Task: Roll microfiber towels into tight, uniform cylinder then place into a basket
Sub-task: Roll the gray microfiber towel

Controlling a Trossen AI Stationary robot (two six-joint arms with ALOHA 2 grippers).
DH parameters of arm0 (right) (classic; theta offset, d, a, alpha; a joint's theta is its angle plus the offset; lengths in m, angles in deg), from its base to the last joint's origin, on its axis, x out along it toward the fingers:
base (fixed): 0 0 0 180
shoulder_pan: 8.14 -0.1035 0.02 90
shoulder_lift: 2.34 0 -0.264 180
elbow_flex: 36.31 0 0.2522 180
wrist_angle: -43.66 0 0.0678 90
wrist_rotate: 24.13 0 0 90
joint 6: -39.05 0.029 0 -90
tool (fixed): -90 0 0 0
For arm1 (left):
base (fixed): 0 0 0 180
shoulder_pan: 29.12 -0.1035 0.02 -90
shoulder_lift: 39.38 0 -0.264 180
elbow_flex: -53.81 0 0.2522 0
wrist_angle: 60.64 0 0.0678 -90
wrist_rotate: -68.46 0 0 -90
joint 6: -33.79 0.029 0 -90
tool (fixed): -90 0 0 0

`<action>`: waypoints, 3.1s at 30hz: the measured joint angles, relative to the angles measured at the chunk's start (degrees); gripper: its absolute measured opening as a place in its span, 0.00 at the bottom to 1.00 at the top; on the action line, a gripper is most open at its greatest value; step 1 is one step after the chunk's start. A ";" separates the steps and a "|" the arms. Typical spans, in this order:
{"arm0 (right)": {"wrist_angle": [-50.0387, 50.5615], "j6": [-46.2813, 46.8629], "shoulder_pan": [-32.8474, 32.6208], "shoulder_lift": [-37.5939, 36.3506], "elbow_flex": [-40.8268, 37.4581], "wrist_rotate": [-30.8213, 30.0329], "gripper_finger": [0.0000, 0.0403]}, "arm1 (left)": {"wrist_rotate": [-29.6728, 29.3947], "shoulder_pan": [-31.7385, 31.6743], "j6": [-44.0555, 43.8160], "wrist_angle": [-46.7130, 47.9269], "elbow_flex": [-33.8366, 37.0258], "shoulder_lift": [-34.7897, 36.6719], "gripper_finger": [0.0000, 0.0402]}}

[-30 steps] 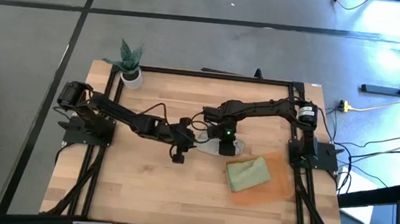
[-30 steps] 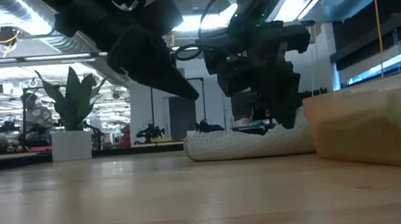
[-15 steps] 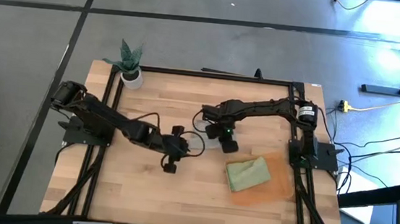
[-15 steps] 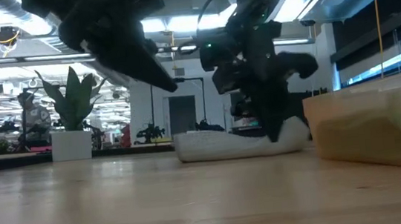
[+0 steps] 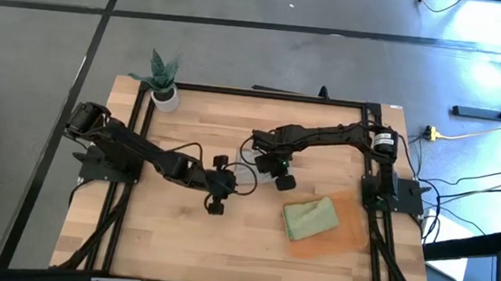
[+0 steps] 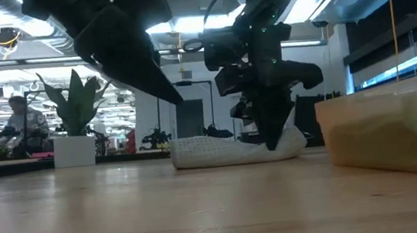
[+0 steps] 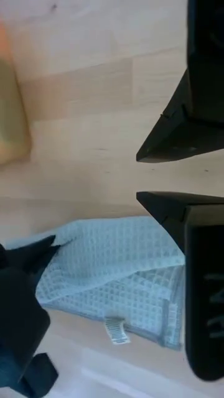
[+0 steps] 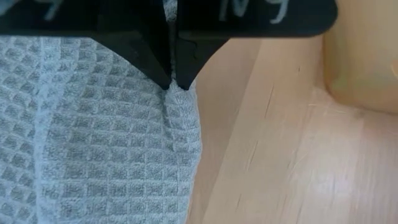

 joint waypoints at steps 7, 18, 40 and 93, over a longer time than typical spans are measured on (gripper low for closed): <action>0.08 0.02 -0.04 0.02 0.00 0.03 0.02 | 2.36 -0.77 -0.12 0.02 0.00 0.00 0.14; 1.04 0.24 -0.04 0.02 0.00 0.07 0.02 | 1.61 -1.22 -1.03 0.04 0.00 0.00 0.18; 0.98 1.67 -0.07 0.09 0.11 0.07 0.02 | 0.77 -3.30 6.23 -5.53 -0.04 -9.18 0.25; 14.22 -0.14 2.49 0.07 7.77 14.91 0.02 | 23.51 -15.54 -13.78 3.88 -0.04 -4.13 0.00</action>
